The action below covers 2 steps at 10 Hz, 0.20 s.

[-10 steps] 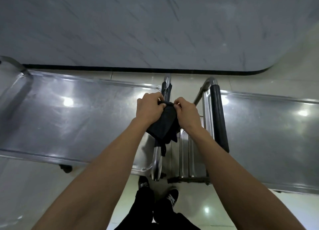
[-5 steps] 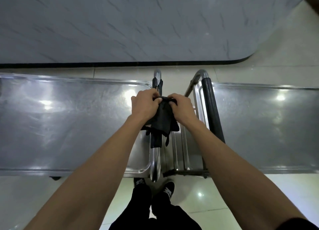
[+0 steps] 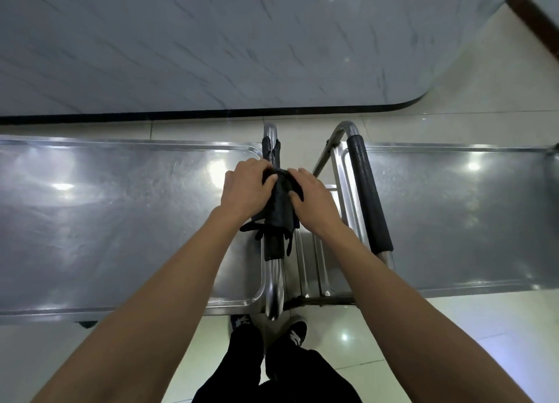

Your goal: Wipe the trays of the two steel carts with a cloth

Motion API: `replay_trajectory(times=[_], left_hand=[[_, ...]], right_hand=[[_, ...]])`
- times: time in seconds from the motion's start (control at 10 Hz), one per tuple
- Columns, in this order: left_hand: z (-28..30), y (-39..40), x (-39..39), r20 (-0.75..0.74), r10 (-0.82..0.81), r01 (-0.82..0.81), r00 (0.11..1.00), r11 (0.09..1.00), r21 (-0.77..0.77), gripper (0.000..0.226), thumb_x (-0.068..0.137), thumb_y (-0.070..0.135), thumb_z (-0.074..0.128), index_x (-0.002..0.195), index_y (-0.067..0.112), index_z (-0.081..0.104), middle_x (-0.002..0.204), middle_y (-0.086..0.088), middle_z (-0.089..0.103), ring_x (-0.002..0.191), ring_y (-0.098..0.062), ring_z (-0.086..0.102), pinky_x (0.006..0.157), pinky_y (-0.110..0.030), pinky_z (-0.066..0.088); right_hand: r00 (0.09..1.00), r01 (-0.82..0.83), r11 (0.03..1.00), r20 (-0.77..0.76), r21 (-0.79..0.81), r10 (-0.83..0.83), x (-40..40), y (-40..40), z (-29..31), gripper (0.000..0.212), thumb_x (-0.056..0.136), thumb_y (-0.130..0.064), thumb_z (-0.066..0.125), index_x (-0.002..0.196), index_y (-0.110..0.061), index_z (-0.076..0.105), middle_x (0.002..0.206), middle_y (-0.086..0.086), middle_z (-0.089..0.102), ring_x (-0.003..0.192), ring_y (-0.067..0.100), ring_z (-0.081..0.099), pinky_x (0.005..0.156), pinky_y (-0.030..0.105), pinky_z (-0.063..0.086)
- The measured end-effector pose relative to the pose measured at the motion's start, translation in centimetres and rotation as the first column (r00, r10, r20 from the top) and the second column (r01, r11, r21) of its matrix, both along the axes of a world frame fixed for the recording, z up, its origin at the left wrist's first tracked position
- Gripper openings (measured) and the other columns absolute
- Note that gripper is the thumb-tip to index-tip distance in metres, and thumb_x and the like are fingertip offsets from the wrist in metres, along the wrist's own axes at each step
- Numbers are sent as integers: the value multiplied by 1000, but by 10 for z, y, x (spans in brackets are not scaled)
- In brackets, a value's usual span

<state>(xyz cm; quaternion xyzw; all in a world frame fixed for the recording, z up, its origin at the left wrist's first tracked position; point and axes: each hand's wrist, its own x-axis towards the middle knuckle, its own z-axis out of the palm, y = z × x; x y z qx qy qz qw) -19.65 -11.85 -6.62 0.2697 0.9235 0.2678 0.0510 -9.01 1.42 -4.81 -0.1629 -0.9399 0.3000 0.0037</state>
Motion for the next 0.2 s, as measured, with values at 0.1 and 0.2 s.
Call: replay_trajectory(times=[0.1, 0.2], left_hand=[[14, -5, 1, -90, -32, 28, 995, 999, -46, 23, 97, 43, 53, 111, 29, 64, 113, 6, 66, 105, -22, 58, 88, -45, 47], [32, -8, 10, -161, -65, 39, 985, 987, -157, 25, 98, 43, 50, 112, 28, 64, 115, 5, 66, 108, -24, 58, 89, -46, 44]], right_hand=[[1000, -31, 996, -1, 79, 31, 0, 5, 19, 36, 98, -18, 50, 133, -24, 55, 123, -5, 61, 115, 19, 56, 100, 48, 47], [997, -67, 991, 51, 117, 61, 4, 13, 37, 35, 100, -22, 50, 134, -26, 56, 131, -2, 62, 122, 23, 56, 103, 50, 44]])
